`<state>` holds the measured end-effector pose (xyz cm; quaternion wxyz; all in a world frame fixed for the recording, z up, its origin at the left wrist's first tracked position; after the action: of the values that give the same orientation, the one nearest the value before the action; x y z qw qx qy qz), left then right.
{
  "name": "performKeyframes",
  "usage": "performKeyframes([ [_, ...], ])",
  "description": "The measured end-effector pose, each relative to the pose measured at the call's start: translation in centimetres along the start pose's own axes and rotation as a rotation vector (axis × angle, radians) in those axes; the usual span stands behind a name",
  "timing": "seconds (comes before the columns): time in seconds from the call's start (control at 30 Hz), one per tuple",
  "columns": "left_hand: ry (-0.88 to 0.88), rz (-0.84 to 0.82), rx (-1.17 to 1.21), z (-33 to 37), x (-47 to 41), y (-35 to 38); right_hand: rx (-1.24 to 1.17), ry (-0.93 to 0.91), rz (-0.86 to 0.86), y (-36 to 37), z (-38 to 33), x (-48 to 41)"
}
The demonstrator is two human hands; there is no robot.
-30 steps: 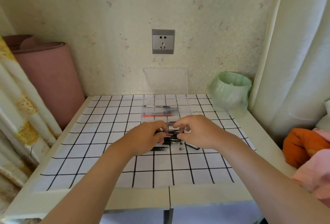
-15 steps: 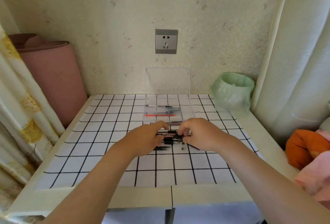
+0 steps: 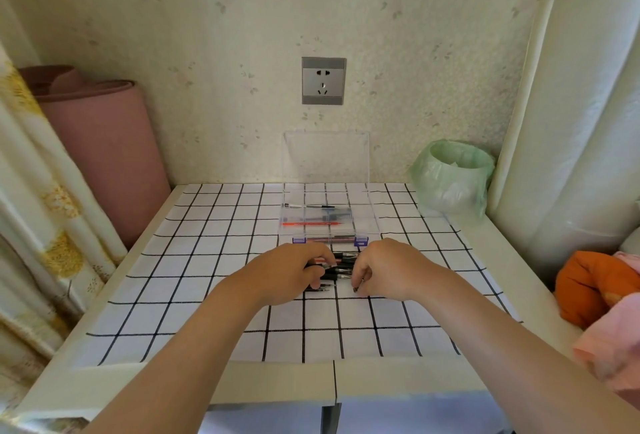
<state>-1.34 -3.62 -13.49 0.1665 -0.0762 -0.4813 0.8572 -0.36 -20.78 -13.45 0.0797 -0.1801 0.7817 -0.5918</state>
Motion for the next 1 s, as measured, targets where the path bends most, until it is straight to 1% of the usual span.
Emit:
performKeyframes([
  [0.13,0.008,-0.009,-0.022,0.1,0.1,-0.1,0.041,-0.023,0.01,0.1,-0.1,-0.1],
  [0.2,0.004,-0.013,-0.023,0.0,0.2,-0.1,0.025,-0.023,0.004,0.3,-0.1,-0.1],
  [0.27,0.008,-0.017,-0.026,0.0,0.2,-0.1,-0.069,-0.017,0.028,0.1,-0.1,-0.1],
  [0.33,0.006,-0.017,-0.03,0.0,0.1,-0.2,-0.174,-0.007,0.093,-0.4,-0.2,-0.2],
  [0.4,-0.001,-0.014,-0.035,0.0,0.1,-0.2,-0.231,0.003,0.163,-1.0,-0.2,-0.3],
  [0.47,-0.004,-0.014,-0.042,-0.1,0.1,-0.1,-0.281,0.009,0.193,-1.2,-0.2,-0.3],
  [0.67,0.001,-0.023,-0.043,0.3,0.1,-0.2,-0.388,0.01,0.198,-0.9,-0.4,-0.3],
  [1.0,0.023,-0.04,0.002,0.4,0.1,0.0,-0.46,-0.012,0.175,-0.5,-1.2,-0.5],
])
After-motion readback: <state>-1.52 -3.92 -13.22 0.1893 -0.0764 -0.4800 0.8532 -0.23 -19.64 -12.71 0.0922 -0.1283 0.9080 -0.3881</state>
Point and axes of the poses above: each hand's wrist, its own x-axis away from the middle knuckle, its own y-axis out of the palm, z = x × y, the point moved 5 cm from there along -x, towards the middle knuckle, and after that the axes turned 7 degrees about z, right-handed, at the moved point
